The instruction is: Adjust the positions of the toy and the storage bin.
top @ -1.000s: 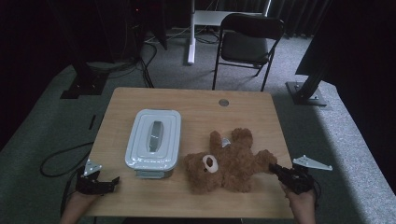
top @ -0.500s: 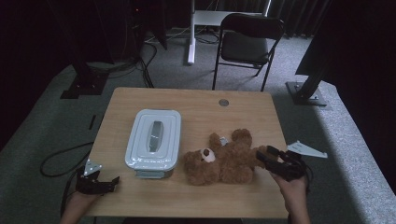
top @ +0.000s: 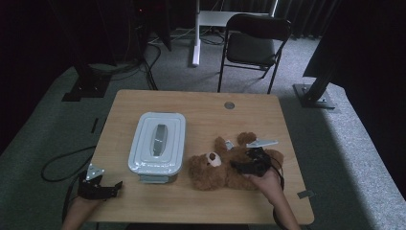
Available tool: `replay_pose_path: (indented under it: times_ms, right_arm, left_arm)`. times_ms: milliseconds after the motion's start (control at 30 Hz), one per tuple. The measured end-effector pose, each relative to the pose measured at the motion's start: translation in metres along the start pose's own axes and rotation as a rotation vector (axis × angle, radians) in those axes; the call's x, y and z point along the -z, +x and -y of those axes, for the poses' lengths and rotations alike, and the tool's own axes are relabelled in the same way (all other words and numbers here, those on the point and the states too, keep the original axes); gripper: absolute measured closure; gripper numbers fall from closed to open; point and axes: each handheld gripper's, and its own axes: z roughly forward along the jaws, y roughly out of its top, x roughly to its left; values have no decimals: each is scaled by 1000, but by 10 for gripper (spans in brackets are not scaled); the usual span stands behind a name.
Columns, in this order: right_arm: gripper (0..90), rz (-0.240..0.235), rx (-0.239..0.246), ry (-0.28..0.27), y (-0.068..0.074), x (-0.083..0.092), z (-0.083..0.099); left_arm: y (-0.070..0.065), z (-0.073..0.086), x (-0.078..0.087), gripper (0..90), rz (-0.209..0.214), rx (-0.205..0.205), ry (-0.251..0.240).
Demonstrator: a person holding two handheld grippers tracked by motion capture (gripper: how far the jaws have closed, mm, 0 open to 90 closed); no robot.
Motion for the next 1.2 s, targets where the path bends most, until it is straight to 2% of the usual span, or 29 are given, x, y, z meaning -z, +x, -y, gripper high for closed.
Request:
replay_pose_path:
  times_ms: [100,133,233,333,433,467,500,533,633,667,733,767,800,833,867,900,933,967,1100,1133,1167,1200]
  right_arm:
    - [455,36,23,21,6,-13,-1]
    - [535,36,10,8,6,-15,-2]
    - [672,37,-29,-65,3,-13,-9]
    - [743,59,-71,-123,-3,-11,-21]
    - [762,71,-142,-215,-15,-10,-34]
    - [764,78,-167,-247,-19,-10,-39]
    - [764,78,-167,-247,-19,-10,-39]
    - [762,103,-206,-305,-25,-8,-51]
    - [762,131,-226,-334,-28,-9,-62]
    - [760,161,-262,-355,-31,-15,-71]
    - [760,176,-271,-357,-31,-18,-73]
    - [746,195,-297,-321,-31,-36,-72]
    - [728,188,-309,-275,-32,-46,-70]
    - [702,156,-320,-240,-33,-56,-66]
    - [680,115,-332,-255,-33,-60,-63]
    - [680,115,-332,-255,-33,-60,-63]
    - [680,125,-322,-261,-29,-59,-63]
    - [558,135,-316,-260,-27,-50,-68]
    - [463,136,-279,-256,-33,-25,-75]
    - [463,136,-279,-256,-33,-25,-75]
    - [418,135,-283,-266,-34,-16,-76]
    - [400,146,-285,-294,-39,3,-74]
  left_arm:
    - [0,0,0,20,0,0,0]
    - [0,0,0,20,0,0,0]
    - [0,0,0,20,0,0,0]
    - [0,0,0,20,0,0,0]
    - [0,0,0,20,0,0,1]
    - [0,0,0,20,0,0,1]
    - [0,0,0,20,0,0,0]
    - [0,0,0,20,0,0,0]
    - [0,0,0,20,0,0,0]
    - [0,0,0,20,0,0,0]
    - [0,0,0,20,0,0,0]
    - [0,0,0,20,0,0,1]
    - [0,0,0,20,0,0,1]
    - [0,0,0,20,1,-1,0]
    - [0,0,0,20,2,-1,0]
    - [0,0,0,20,2,-1,0]
    - [0,0,0,20,2,-1,0]
    - [0,0,0,20,2,-2,0]
    - [0,0,0,20,2,-2,0]
    - [0,0,0,20,2,-2,0]
    - [0,0,0,20,2,-2,0]
    - [0,0,0,20,2,-2,0]
